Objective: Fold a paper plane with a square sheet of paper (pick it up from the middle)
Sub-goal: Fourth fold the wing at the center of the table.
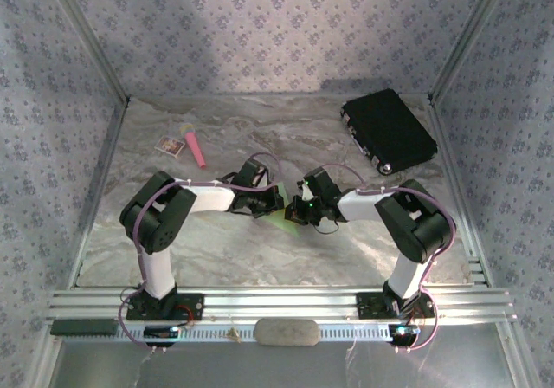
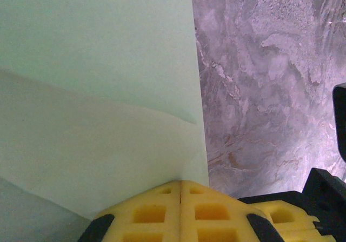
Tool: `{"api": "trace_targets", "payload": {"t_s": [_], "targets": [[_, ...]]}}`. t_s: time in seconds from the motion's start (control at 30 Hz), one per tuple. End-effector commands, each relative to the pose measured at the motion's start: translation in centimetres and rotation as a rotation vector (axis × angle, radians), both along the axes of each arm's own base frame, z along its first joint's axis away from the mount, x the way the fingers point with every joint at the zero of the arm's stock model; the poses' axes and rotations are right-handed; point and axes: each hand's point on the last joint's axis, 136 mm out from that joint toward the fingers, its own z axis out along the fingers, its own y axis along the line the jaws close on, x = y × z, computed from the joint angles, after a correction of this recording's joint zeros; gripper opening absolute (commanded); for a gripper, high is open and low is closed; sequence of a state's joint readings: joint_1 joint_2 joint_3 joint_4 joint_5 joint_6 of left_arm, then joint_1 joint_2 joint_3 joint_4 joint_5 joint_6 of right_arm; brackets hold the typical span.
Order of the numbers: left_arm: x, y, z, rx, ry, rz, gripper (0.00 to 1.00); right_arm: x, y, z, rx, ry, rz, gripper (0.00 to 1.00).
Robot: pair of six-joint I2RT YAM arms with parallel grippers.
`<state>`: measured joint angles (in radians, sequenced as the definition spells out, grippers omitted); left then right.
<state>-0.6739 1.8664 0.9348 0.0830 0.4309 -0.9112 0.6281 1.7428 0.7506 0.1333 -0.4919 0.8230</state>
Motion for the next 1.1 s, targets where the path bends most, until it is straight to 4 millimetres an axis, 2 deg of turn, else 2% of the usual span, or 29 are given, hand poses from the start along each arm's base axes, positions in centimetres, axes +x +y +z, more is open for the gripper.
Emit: {"api": "trace_targets", "payload": {"t_s": [0.0,0.87,1.07], "targets": [[1.2,2.7,-2.6,0.103,0.019,0.089,0.01,-3.2,-3.1,-4.1,-0.173,0.131,-0.014,0.00],[6.7,6.7,-1.3,0.063,-0.019,0.138,0.05,-3.7,-3.5,-4.5,-0.182,0.131,-0.018,0.00],[8.0,8.5,-1.1,0.077,-0.041,0.144,0.05,-3.8,-3.4,-4.6,-0.180,0.135,-0.013,0.00]]}}
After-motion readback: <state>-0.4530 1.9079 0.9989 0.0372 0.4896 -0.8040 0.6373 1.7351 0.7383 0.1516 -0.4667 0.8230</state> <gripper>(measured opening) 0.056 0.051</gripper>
